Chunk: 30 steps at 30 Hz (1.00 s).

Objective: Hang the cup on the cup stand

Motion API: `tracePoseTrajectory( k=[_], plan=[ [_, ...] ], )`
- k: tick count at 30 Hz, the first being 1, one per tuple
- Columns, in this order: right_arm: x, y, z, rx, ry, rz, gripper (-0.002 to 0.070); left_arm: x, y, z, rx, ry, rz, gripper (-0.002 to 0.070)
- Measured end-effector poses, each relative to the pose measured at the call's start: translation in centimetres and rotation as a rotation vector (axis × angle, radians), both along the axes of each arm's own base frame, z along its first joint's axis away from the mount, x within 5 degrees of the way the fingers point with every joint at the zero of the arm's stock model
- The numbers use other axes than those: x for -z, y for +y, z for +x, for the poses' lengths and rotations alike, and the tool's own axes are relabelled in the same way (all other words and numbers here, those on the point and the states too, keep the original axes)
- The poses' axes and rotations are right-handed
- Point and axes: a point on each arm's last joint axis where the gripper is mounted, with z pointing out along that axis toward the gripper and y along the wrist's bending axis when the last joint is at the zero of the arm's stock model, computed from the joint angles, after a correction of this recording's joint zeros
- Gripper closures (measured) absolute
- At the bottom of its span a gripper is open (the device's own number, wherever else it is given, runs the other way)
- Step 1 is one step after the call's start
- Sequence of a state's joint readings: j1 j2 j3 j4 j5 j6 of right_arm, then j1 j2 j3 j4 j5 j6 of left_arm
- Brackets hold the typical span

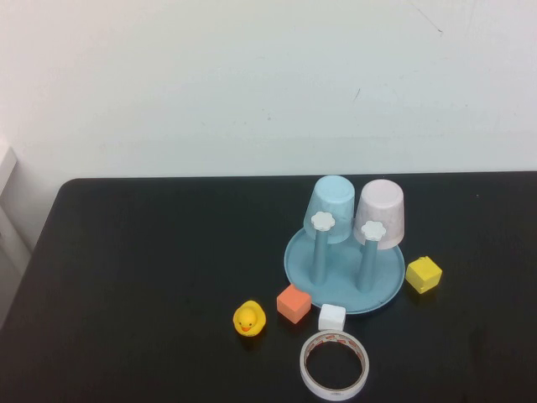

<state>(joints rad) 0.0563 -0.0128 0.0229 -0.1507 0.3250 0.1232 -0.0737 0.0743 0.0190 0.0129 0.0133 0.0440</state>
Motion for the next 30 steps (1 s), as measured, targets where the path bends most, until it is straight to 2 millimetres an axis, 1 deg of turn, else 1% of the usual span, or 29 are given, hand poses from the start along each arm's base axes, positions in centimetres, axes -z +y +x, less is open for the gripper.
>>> tracePoseTrajectory(
  k=[3,7,12,17,22,30],
  plan=[
    [0.0,0.0,0.0,0.0,0.0,0.0,0.0678,0.1,0.6,-0.2,-0.093,0.009,-0.02,0.0676],
    [0.0,0.0,0.0,0.0,0.0,0.0,0.0678,0.5,0.8,-0.6,-0.131,0.031,-0.026,0.0676],
    [0.0,0.0,0.0,0.0,0.0,0.0,0.0678,1.5,0.7,-0.8,-0.129,0.14,-0.05,0.0676],
    [0.0,0.0,0.0,0.0,0.0,0.0,0.0678,2.1,0.4,-0.9,-0.095,0.203,-0.092,0.0676],
    [0.0,0.0,0.0,0.0,0.0,0.0,0.0678,2.1,0.2,-1.0,-0.042,0.206,-0.045,0.0676],
    [0.0,0.0,0.0,0.0,0.0,0.0,0.0678,2.1,0.1,-1.0,-0.035,0.208,-0.022,0.0676]
  ],
)
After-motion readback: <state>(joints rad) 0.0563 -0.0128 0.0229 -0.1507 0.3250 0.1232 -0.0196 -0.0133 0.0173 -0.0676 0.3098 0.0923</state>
